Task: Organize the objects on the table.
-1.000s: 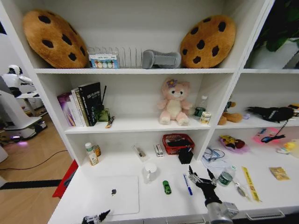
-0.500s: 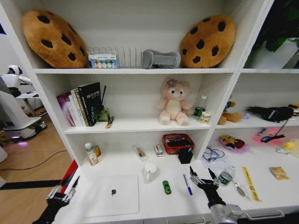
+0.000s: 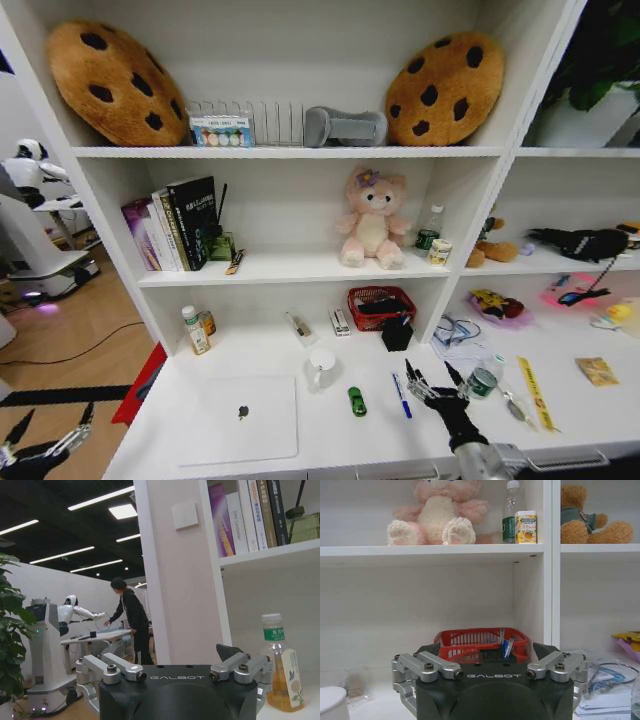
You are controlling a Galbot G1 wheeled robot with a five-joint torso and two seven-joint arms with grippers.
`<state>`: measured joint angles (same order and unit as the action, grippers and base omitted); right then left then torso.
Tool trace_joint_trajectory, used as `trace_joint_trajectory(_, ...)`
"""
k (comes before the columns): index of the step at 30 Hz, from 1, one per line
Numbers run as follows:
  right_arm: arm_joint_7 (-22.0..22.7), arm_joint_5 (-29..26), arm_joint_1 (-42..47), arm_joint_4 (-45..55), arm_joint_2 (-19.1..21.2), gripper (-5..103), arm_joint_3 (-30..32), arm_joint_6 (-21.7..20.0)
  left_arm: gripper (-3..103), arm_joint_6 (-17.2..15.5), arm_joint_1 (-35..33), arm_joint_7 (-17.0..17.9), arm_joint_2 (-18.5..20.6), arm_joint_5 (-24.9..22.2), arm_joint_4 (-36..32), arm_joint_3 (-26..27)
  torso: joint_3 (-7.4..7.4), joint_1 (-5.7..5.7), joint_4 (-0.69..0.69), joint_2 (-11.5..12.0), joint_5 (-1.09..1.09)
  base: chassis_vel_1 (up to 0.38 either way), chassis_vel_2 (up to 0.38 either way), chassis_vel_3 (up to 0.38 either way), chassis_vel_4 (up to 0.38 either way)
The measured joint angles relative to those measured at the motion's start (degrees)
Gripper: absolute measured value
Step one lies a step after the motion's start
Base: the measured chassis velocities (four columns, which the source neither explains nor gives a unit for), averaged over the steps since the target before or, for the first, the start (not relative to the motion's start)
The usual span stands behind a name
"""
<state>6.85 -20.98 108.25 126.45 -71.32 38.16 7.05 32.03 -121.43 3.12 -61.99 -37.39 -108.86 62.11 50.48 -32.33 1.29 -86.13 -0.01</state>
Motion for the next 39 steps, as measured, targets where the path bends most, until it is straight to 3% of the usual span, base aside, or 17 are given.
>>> trace_joint_trajectory(13,0.93,0.09,3.22,2.64,-0.69,100,4.27,-0.09,100,0.34,-3.27,1.91,0.39,-2.19,-10.67,2.57,0.0,0.0,0.01,0.0,0.01,0.0,0.0,0.0,0.0)
trace_joint_trajectory(25,0.51,-2.0,3.78,4.0,-0.39,100,5.78,-0.19,100,-2.55,-1.93,1.74,0.3,-2.42,-13.17,0.79,0.0,0.0,0.01,0.0,0.01,0.0,0.0,0.0,0.0)
trace_joint_trajectory(33,-0.94,-0.41,3.66,3.6,-0.82,100,2.87,-0.1,100,-2.81,-1.91,1.86,0.36,-2.31,-13.18,0.74,0.0,0.0,0.01,0.0,0.0,0.0,0.0,0.0,0.0)
trace_joint_trajectory(39,-4.08,5.27,2.16,-0.69,-1.03,100,-3.64,0.27,100,-2.81,-1.91,1.87,0.38,-2.26,-13.11,0.71,0.0,0.0,0.01,0.0,0.0,0.0,0.0,0.0,0.0)
